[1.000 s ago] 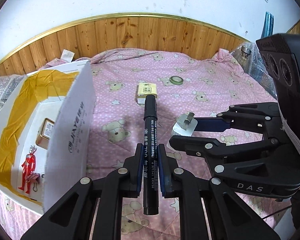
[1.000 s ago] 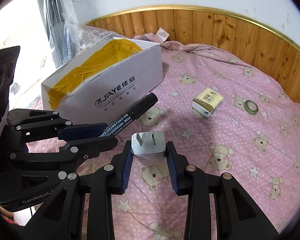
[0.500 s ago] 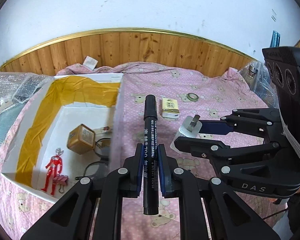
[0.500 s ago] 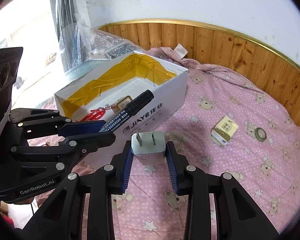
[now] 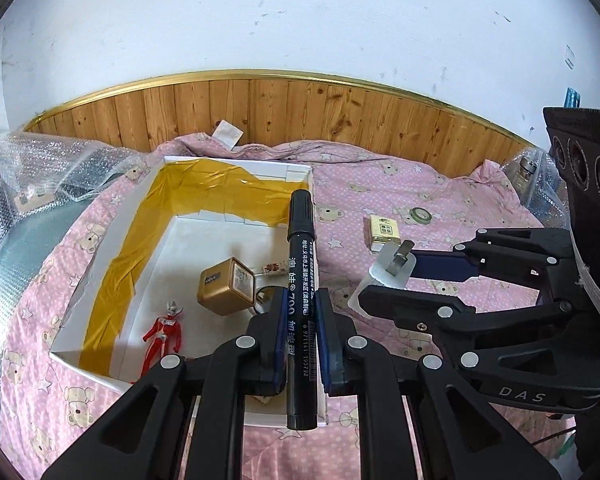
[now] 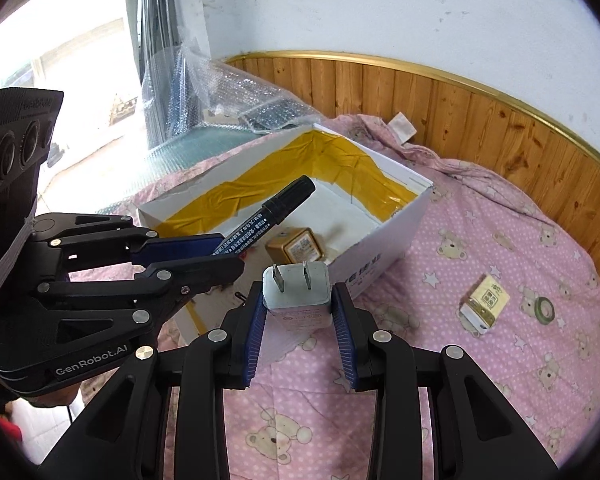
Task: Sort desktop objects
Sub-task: 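Carry the black marker and white charger with both tools over the white box, then open the left tool to drop the marker while the right tool releases the charger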
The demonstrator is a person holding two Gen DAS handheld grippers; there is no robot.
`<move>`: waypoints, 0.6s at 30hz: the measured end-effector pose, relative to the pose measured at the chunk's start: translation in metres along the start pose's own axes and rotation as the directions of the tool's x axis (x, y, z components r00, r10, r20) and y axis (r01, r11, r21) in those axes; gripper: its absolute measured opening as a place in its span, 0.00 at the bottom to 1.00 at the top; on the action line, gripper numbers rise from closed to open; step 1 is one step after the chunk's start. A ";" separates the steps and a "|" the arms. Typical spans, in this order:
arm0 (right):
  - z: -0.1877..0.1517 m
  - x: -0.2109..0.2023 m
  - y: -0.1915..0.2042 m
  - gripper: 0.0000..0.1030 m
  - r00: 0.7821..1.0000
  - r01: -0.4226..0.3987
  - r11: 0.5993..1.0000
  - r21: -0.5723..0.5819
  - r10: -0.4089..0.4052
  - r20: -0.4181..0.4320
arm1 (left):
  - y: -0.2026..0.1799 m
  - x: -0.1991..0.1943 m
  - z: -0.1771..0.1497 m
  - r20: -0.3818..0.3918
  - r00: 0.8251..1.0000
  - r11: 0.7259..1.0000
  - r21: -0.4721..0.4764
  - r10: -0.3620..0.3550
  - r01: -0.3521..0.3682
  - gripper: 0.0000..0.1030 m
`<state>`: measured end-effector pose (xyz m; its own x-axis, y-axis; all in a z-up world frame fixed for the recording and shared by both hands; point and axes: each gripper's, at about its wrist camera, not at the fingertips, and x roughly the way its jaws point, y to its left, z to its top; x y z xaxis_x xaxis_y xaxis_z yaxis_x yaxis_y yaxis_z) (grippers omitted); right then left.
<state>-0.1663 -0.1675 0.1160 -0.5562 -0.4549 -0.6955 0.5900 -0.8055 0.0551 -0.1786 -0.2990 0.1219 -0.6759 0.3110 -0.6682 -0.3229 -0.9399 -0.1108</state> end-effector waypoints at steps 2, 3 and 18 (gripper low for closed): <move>0.005 0.003 0.006 0.34 1.000 -0.008 1.000 -0.009 0.008 0.002 | 0.007 -0.001 0.001 0.001 1.000 1.000 -0.011 0.001 -0.001 0.14; 0.007 0.005 0.009 0.34 1.000 -0.012 1.000 -0.013 0.012 0.003 | 0.009 -0.002 0.001 0.002 1.000 1.000 -0.014 0.003 -0.003 0.14; 0.021 0.037 0.020 0.34 0.999 -0.049 0.999 -0.019 0.049 -0.012 | 0.054 0.016 0.006 -0.021 0.997 0.995 -0.069 0.071 -0.072 0.14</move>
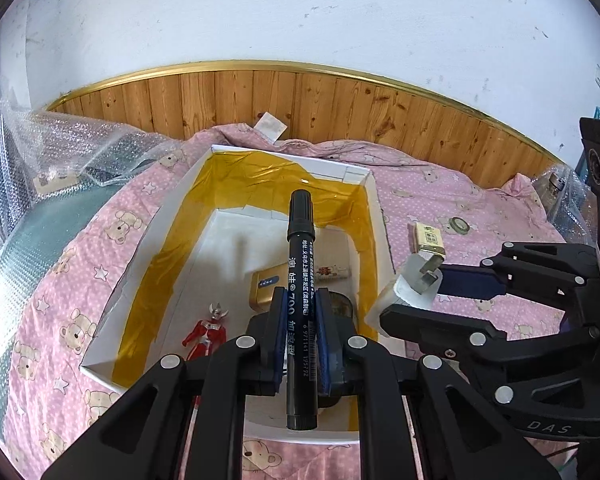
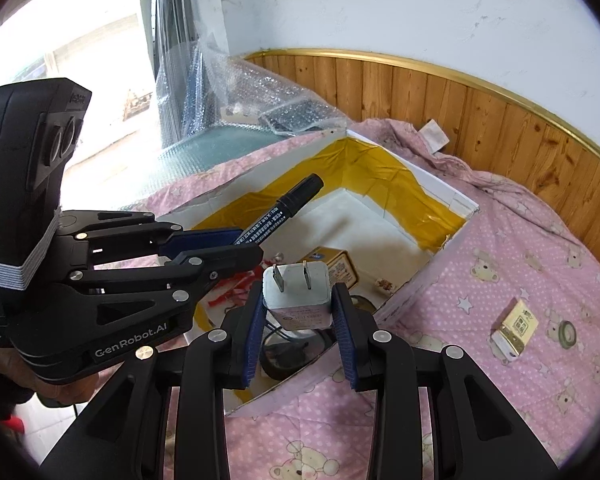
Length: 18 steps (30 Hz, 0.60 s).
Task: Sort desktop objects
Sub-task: 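Open the left tool to drop the marker while the right tool releases the charger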
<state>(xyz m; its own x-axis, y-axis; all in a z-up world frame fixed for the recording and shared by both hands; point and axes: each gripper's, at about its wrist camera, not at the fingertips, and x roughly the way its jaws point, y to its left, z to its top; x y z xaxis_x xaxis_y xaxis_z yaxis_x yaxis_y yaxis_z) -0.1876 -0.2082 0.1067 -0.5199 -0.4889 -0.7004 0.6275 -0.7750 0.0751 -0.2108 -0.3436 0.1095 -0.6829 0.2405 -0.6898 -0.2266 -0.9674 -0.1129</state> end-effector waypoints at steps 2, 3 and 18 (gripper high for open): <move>0.001 0.004 -0.001 0.34 1.000 -0.001 1.000 0.000 0.001 -0.004 | 0.006 0.005 0.000 -0.006 1.000 1.000 -0.008 0.014 -0.014 0.14; 0.001 0.007 -0.001 0.34 1.000 -0.002 1.000 0.000 0.002 -0.006 | 0.008 0.008 0.000 -0.009 1.000 1.000 -0.011 0.019 -0.019 0.14; -0.003 0.020 -0.014 0.41 1.000 -0.028 0.999 0.044 0.028 -0.009 | 0.022 0.033 -0.005 -0.059 0.997 0.997 -0.049 0.052 -0.055 0.46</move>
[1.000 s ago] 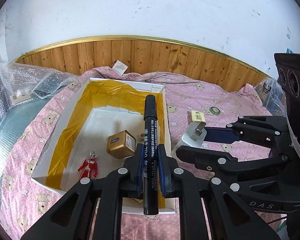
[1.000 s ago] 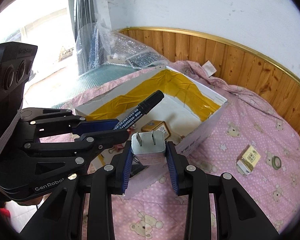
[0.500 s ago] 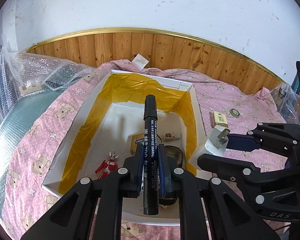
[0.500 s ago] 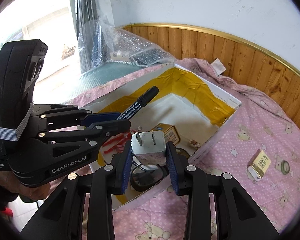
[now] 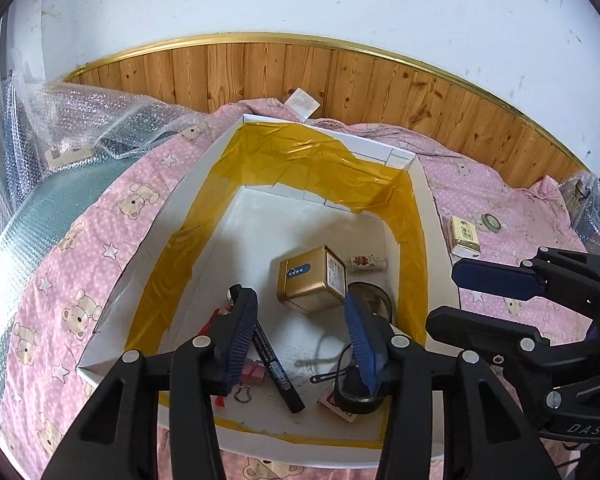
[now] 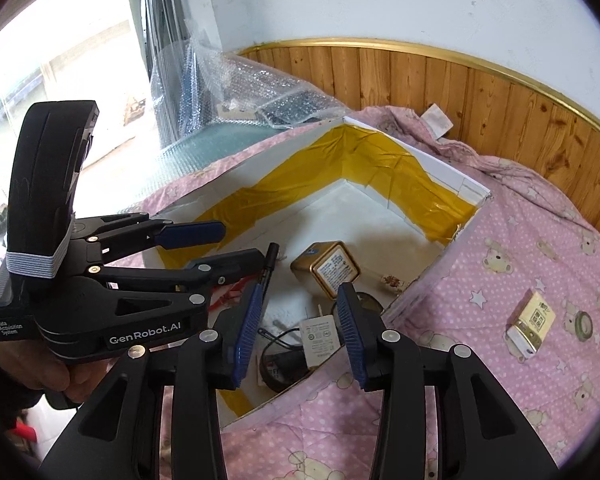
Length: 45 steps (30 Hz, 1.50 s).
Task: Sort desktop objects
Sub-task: 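Open the left tool to drop the marker while the right tool releases the charger, then move the left tool to the tissue pack while the right tool approaches the green tape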
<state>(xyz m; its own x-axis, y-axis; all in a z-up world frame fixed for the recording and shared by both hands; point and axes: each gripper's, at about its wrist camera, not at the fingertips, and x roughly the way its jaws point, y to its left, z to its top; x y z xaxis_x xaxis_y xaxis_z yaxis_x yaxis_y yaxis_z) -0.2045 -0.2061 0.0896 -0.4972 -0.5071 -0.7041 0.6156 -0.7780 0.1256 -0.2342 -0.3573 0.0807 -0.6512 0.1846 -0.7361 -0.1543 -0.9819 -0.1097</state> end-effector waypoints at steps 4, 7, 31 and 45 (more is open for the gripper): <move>-0.002 -0.002 -0.001 0.41 1.000 -0.006 1.000 0.004 0.006 0.003 | -0.003 0.001 -0.001 -0.009 1.000 1.000 0.000 0.003 -0.003 0.46; -0.004 -0.004 -0.001 0.41 1.000 -0.008 1.000 0.006 0.008 0.005 | -0.005 0.001 -0.001 -0.014 1.000 1.000 -0.004 0.002 -0.002 0.47; -0.019 -0.021 -0.015 0.41 0.999 -0.036 0.999 0.042 0.034 0.025 | -0.022 -0.012 -0.002 -0.001 1.000 1.000 0.011 -0.015 0.015 0.64; -0.041 -0.052 -0.042 0.41 0.999 -0.014 0.995 0.094 0.010 0.052 | -0.068 -0.020 -0.006 -0.009 0.998 0.995 0.078 -0.057 0.057 0.64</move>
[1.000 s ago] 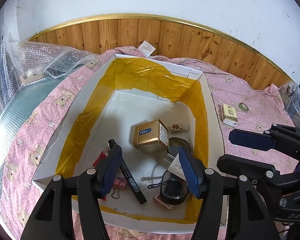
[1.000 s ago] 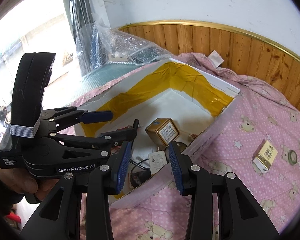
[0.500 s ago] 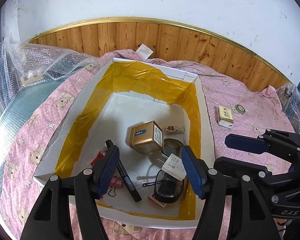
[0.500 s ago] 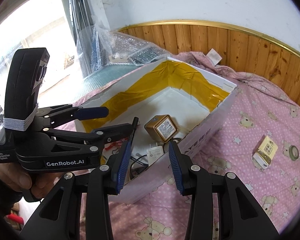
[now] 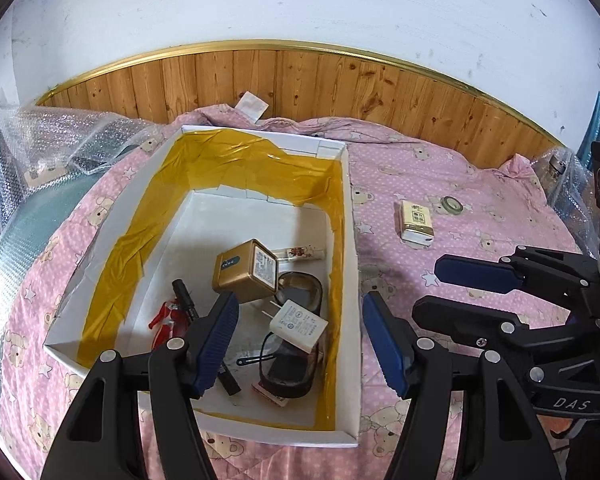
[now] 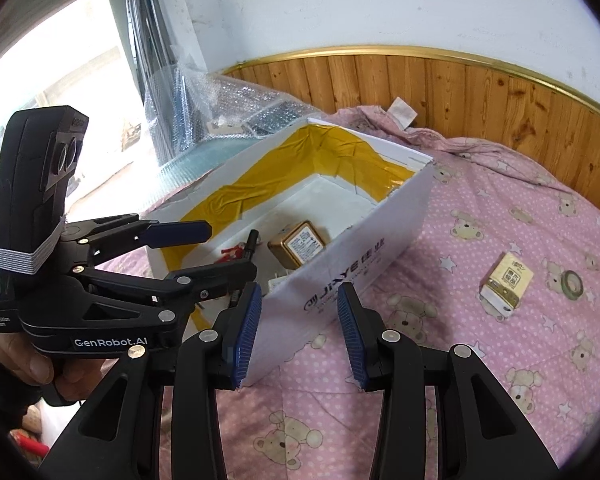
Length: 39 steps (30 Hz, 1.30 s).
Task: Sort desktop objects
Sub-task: 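Move the left tool to the tissue pack while the right tool approaches the green tape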
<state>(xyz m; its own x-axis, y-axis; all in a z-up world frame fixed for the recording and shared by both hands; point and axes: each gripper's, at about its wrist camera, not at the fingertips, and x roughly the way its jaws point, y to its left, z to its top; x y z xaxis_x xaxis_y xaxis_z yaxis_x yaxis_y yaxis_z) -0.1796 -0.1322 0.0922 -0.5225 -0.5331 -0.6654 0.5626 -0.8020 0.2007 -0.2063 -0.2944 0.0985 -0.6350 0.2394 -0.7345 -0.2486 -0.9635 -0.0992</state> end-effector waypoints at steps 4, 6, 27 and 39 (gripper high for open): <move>-0.009 -0.011 -0.018 0.41 1.000 0.016 0.999 0.031 -0.016 0.002 | -0.019 0.004 0.001 -0.004 1.000 1.000 0.020 -0.015 0.015 0.64; -0.015 -0.017 -0.028 0.41 1.000 0.023 0.999 0.046 -0.023 0.004 | -0.029 0.007 0.001 -0.009 1.000 0.999 0.031 -0.025 0.025 0.64; -0.077 -0.061 -0.154 0.41 0.989 0.146 0.961 0.237 -0.145 -0.021 | -0.153 0.075 -0.002 -0.109 0.985 0.979 0.143 -0.131 0.146 0.64; -0.081 -0.053 -0.205 0.42 0.985 0.172 0.940 0.296 -0.171 -0.028 | -0.185 0.134 0.009 -0.164 0.976 0.972 0.162 -0.141 0.168 0.64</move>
<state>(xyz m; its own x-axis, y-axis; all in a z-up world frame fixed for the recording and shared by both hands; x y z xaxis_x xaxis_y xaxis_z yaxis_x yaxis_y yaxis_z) -0.2154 0.0821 0.0283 -0.5926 -0.3803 -0.7100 0.2492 -0.9248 0.2873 -0.2518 -0.0830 0.0249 -0.4650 0.3501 -0.8131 -0.4670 -0.8773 -0.1107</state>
